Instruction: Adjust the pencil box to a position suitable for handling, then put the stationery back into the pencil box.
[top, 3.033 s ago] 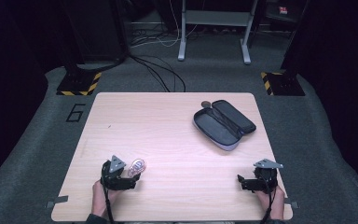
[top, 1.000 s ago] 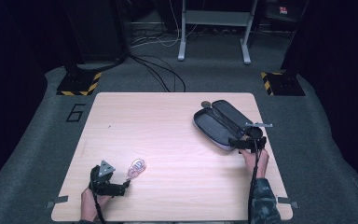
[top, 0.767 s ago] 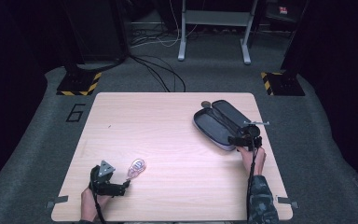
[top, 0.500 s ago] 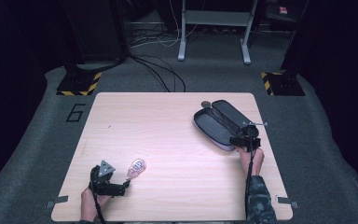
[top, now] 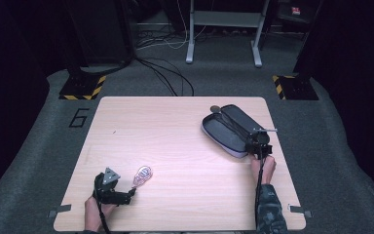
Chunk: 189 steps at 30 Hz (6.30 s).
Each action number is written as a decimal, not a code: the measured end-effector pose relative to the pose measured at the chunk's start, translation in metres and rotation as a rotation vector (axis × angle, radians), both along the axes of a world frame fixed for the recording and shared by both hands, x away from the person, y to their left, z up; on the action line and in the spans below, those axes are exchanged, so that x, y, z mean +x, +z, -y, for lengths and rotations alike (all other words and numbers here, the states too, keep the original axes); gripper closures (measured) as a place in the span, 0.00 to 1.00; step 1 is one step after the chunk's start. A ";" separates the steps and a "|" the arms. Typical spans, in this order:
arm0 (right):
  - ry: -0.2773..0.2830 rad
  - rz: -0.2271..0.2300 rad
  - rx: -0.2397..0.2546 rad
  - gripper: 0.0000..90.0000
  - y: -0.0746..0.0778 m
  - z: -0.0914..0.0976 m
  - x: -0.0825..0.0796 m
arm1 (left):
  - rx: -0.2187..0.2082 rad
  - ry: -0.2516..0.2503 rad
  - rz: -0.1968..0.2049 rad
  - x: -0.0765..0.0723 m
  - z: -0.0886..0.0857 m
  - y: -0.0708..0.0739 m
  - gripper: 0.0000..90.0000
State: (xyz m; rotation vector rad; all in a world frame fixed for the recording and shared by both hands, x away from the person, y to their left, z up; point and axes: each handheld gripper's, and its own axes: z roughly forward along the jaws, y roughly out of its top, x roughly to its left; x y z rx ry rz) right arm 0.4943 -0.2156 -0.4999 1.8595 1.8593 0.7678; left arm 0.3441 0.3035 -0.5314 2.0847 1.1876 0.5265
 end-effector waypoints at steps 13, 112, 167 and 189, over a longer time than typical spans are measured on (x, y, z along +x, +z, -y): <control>0.050 0.018 0.004 0.83 0.000 -0.007 0.000 | 0.000 0.000 0.000 0.000 0.000 0.000 0.00; 0.509 0.095 0.085 0.19 0.017 -0.067 -0.029 | 0.007 -0.009 -0.004 0.000 0.000 0.001 0.00; 0.280 0.135 -0.075 0.01 -0.029 0.034 -0.100 | -0.075 -0.087 0.001 0.015 0.033 0.013 0.05; 0.274 0.135 -0.072 0.02 -0.029 0.033 -0.100 | -0.066 -0.097 -0.005 0.037 0.046 0.008 0.29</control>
